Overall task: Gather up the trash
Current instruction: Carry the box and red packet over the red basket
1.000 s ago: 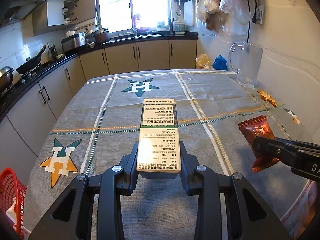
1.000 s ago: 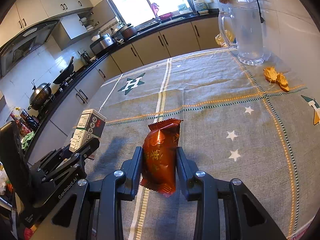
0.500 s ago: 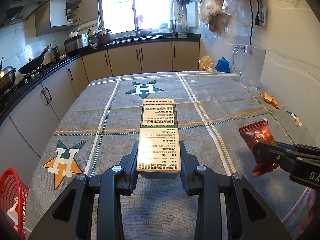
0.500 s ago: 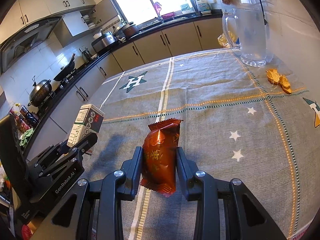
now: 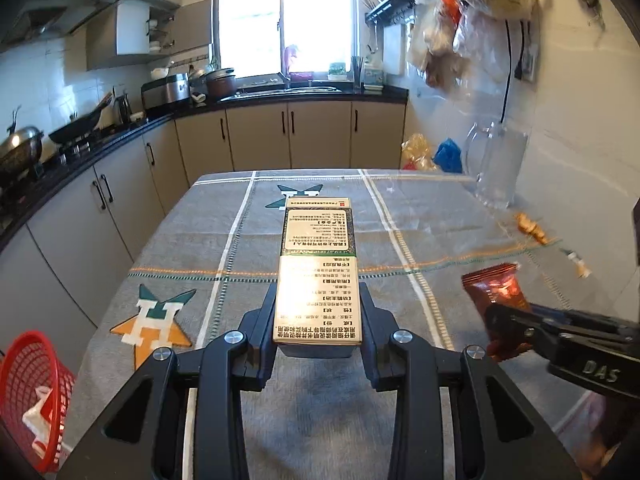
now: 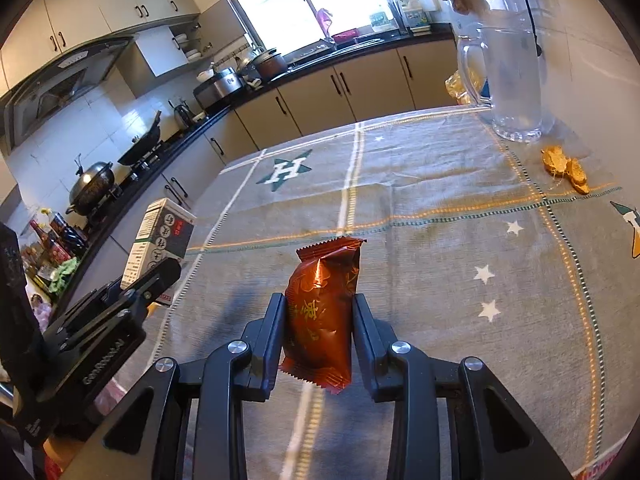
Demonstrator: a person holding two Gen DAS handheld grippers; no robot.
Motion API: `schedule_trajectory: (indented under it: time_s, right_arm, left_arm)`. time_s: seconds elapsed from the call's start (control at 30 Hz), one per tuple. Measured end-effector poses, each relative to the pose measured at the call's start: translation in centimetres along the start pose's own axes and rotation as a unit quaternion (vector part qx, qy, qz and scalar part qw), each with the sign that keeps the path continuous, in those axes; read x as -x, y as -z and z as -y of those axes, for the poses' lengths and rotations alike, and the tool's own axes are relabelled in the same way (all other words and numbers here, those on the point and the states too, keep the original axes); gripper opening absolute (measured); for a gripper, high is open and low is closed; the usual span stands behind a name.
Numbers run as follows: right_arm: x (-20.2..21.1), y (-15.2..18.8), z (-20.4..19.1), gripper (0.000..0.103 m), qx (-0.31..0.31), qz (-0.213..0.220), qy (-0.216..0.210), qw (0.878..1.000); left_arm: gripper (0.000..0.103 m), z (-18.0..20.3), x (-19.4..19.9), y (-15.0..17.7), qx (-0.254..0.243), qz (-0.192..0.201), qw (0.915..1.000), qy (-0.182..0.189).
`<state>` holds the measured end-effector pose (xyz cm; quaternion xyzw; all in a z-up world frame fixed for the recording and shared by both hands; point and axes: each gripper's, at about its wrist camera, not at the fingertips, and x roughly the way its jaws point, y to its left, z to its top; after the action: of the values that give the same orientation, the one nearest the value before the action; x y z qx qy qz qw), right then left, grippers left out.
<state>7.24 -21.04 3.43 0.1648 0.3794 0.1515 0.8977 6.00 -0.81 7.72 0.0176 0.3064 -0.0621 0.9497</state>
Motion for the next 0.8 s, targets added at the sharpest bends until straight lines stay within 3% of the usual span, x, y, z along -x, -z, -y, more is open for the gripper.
schedule_trajectory:
  time_s: [0.23, 0.4, 0.6, 0.8]
  right_arm:
    - [1.3, 0.5, -4.7, 0.035, 0.024, -0.004, -0.027, 0.999]
    - [1.0, 1.0, -10.3, 0.035, 0.069, -0.015, -0.051, 0.996]
    - [-1.4, 2.3, -17.7, 0.035, 0.119, -0.043, -0.083, 0.989]
    - [-5.1, 4.2, -25.2, 0.035, 0.166, -0.081, -0.114, 0.976]
  left_arm:
    - [0.033, -4.1, 5.0, 0.7, 0.032, 0.017, 0.9991, -0.020]
    - [0.033, -8.5, 8.2, 2.1, 0.064, 0.027, 0.9963, -0.050]
    - [0.033, -14.1, 11.4, 4.7, 0.096, 0.028, 0.9916, -0.082]
    - [0.033, -21.3, 13.5, 8.0, 0.151, 0.020, 0.9810, -0.121]
